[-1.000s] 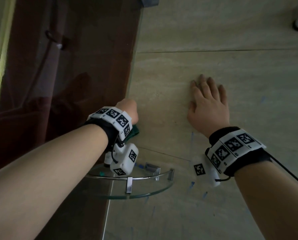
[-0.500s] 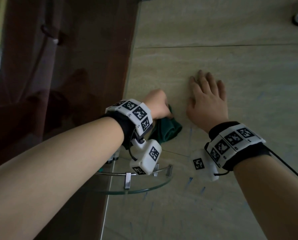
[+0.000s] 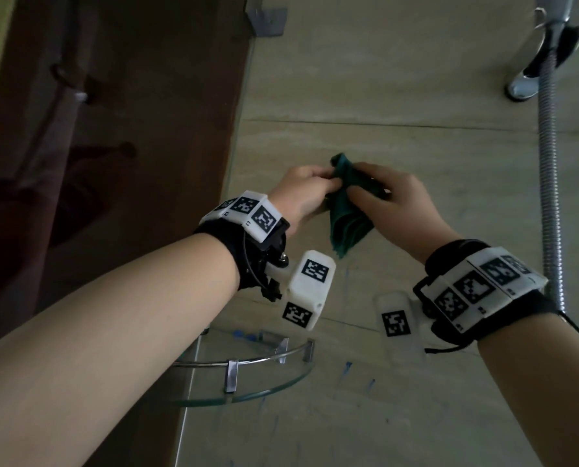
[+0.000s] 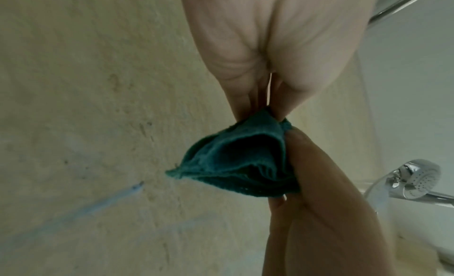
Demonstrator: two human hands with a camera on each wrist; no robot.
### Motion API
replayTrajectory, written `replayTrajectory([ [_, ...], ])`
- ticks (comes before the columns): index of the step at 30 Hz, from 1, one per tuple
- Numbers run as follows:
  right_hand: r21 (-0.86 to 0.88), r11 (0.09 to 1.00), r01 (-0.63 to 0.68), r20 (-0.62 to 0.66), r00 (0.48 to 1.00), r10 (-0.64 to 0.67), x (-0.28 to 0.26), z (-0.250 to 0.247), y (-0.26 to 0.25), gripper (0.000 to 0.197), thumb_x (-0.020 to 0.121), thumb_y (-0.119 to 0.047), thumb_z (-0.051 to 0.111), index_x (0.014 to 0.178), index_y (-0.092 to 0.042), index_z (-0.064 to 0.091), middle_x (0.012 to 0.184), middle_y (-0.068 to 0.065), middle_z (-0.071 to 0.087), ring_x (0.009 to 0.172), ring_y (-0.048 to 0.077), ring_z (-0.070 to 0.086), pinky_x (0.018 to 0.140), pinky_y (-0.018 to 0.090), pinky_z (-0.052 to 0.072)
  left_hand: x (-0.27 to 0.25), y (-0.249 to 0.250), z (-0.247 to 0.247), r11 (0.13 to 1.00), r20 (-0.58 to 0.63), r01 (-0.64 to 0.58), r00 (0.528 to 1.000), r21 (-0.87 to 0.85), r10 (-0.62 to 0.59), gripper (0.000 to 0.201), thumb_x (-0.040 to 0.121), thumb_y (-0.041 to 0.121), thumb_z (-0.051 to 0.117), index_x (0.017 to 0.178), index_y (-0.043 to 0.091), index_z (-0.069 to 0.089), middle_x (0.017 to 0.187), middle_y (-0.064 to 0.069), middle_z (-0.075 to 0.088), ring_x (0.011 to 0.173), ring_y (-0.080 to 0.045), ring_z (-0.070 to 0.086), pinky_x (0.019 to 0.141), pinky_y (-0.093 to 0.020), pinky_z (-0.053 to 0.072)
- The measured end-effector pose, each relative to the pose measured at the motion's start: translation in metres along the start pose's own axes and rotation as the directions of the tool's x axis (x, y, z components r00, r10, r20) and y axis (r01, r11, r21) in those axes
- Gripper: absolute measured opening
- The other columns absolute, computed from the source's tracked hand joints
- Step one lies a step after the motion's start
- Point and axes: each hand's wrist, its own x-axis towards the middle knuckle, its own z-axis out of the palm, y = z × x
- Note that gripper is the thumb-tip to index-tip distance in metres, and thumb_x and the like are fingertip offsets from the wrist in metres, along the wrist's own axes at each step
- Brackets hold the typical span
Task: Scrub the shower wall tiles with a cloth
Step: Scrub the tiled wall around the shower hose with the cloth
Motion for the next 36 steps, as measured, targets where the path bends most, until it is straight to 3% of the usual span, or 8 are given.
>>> replayTrajectory([
  [2, -0.084, 0.997, -0.001, 0.014, 1.0, 0.002, -0.002, -0.009, -0.002, 0.044, 0.09, -0.006, 0.053, 0.133, -0.018, 0.055, 0.107, -0.006, 0.059, 0.099, 0.006, 0.055, 0.073, 0.011, 0.044, -0.002, 0.004, 0.005, 0.996, 0.072, 0.024, 0.997, -0.085, -0.018, 0.017, 0.095, -0.005, 0.048, 0.095, 0.003, 0.063, 0.084, -0.009, 0.064, 0.077, -0.018, 0.063, 0.073, -0.024, 0.055],
  [7, -0.035, 0.988, -0.151, -0.044, 0.988, 0.149, -0.002, -0.02, -0.001, 0.045, 0.086, 0.003, 0.044, 0.124, -0.018, 0.054, 0.108, 0.001, 0.059, 0.099, 0.016, 0.056, 0.077, 0.025, 0.046, -0.008, 0.009, 0.019, 0.98, 0.2, 0.089, 0.978, -0.176, -0.053, 0.02, 0.1, 0.011, 0.046, 0.093, 0.002, 0.062, 0.089, -0.011, 0.065, 0.084, -0.022, 0.064, 0.088, -0.032, 0.053],
  [13, -0.128, 0.982, -0.136, -0.081, 0.989, 0.127, -0.012, -0.023, -0.001, 0.033, 0.086, -0.013, 0.061, 0.114, -0.018, 0.043, 0.091, -0.011, 0.053, 0.077, 0.004, 0.054, 0.057, 0.013, 0.042, -0.012, 0.016, 0.018, 0.998, 0.361, 0.062, 0.931, 0.007, -0.06, 0.051, 0.103, 0.041, 0.03, 0.12, 0.005, 0.062, 0.114, -0.007, 0.065, 0.107, -0.018, 0.06, 0.103, -0.04, 0.041],
  [18, -0.176, 0.977, -0.123, -0.196, 0.977, 0.088, -0.027, -0.032, 0.009, 0.028, 0.089, -0.009, 0.058, 0.115, -0.014, 0.05, 0.096, -0.002, 0.055, 0.084, 0.016, 0.054, 0.063, 0.021, 0.041, -0.006, 0.013, 0.001, 0.98, 0.392, -0.077, 0.92, 0.182, 0.0, 0.049, 0.102, 0.042, 0.034, 0.105, 0.01, 0.07, 0.114, -0.002, 0.069, 0.113, -0.011, 0.06, 0.106, -0.032, 0.036],
  [21, -0.213, 0.963, -0.165, -0.269, 0.957, 0.105, -0.033, -0.042, 0.016, 0.027, 0.094, -0.016, 0.056, 0.121, -0.012, 0.052, 0.098, 0.001, 0.055, 0.084, 0.017, 0.053, 0.066, 0.024, 0.042, 0.003, 0.002, -0.014, 0.832, 0.182, -0.267, 0.962, 0.486, 0.203, 0.028, 0.095, 0.032, 0.056, 0.117, 0.018, 0.065, 0.126, 0.003, 0.06, 0.122, -0.015, 0.052, 0.106, -0.031, 0.036],
  [24, -0.301, 0.932, -0.203, -0.327, 0.94, 0.099, -0.036, -0.048, 0.024, 0.029, 0.096, -0.017, 0.053, 0.123, -0.007, 0.057, 0.118, 0.007, 0.049, 0.096, 0.022, 0.051, 0.084, 0.031, 0.043, 0.015, -0.012, -0.029, 0.57, 0.199, -0.377, 0.915, 0.73, 0.351, 0.051, 0.092, 0.029, 0.062, 0.139, 0.018, 0.047, 0.153, 0.0, 0.032, 0.143, -0.018, 0.025, 0.117, -0.034, 0.02],
  [27, -0.356, 0.913, -0.2, -0.323, 0.943, 0.08, -0.038, -0.046, 0.03, 0.03, 0.096, -0.016, 0.053, 0.122, -0.003, 0.059, 0.122, 0.008, 0.046, 0.098, 0.023, 0.049, 0.088, 0.029, 0.04, 0.02, -0.025, -0.034, 0.349, 0.236, -0.333, 0.927, 0.876, 0.293, 0.071, 0.093, 0.041, 0.057, 0.152, 0.023, 0.021, 0.162, 0.002, 0.0, 0.148, -0.022, -0.002, 0.119, -0.04, 0.005],
  [36, -0.535, 0.818, -0.211, -0.28, 0.958, 0.064, -0.032, -0.026, 0.04, 0.029, 0.099, -0.01, 0.043, 0.121, 0.005, 0.054, 0.108, 0.005, 0.036, 0.085, 0.027, 0.045, 0.08, 0.037, 0.044, 0.027, -0.042, -0.041, 0.281, 0.241, -0.297, 0.946, 0.913, 0.219, 0.08, 0.094, 0.05, 0.049, 0.153, 0.03, -0.002, 0.159, 0.004, -0.021, 0.147, -0.023, -0.016, 0.117, -0.041, -0.008],
])
